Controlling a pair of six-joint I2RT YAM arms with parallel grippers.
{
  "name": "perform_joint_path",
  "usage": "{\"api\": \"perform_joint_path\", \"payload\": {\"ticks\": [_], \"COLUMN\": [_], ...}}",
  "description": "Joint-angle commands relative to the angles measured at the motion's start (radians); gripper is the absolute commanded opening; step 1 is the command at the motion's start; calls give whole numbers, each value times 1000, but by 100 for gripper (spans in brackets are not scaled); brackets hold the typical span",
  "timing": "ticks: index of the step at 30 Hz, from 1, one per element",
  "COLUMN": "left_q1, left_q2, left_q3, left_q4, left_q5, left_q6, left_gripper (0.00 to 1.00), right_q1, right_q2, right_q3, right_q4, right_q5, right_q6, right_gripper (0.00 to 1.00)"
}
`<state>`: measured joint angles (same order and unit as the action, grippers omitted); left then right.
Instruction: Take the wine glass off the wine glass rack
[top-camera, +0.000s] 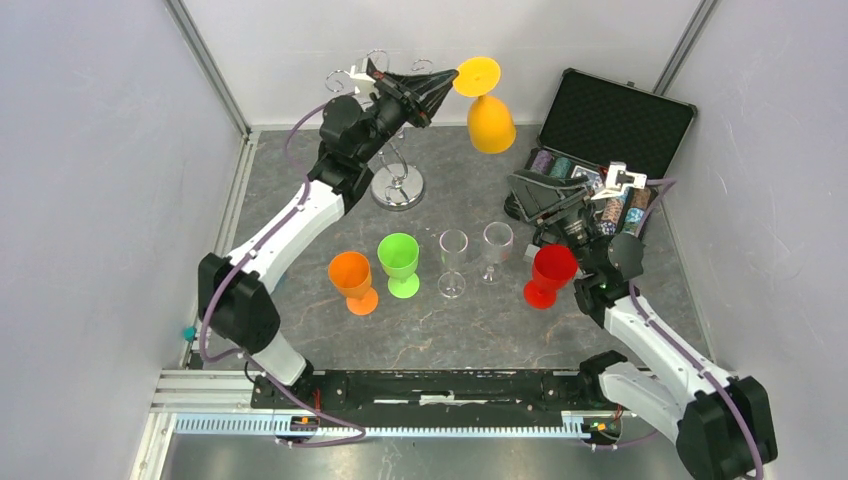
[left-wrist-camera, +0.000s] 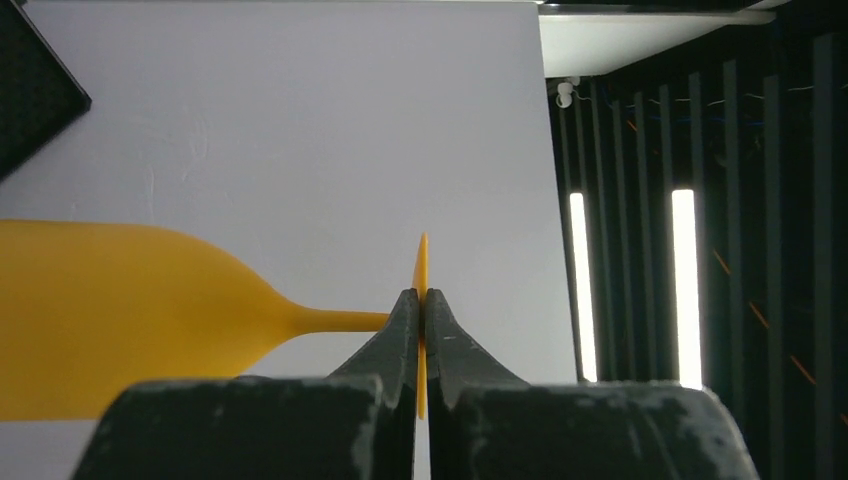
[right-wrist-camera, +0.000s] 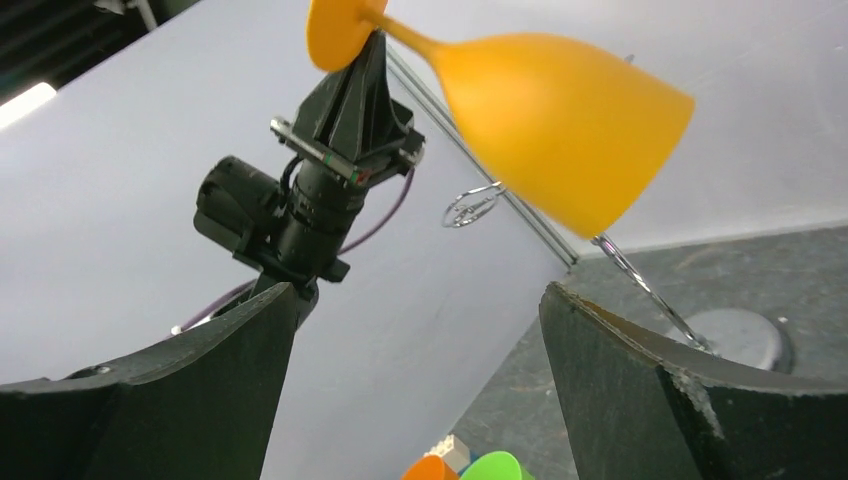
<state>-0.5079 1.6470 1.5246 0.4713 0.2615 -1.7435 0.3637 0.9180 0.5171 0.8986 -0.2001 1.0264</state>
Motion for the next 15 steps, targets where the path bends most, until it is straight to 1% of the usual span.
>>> {"api": "perform_joint_path", "payload": {"ticks": [1, 10, 15], "left_q1": [-6, -9, -9], "left_q2": [-135, -201, -247], "left_q3": [-72, -90, -120], "left_q4": [92, 71, 72], "left_q5": [-42, -7, -7], "left_q6": [-108, -132, -136], "left_gripper": [2, 2, 2], "right_q1": [3, 23, 39], "right_q2": [55, 197, 266], "right_q3": [-5, 64, 132], "right_q4": [236, 374, 532], "right_q5": [-4, -35, -69], "right_q6": [57, 84, 80], "right_gripper": [96, 95, 94]}}
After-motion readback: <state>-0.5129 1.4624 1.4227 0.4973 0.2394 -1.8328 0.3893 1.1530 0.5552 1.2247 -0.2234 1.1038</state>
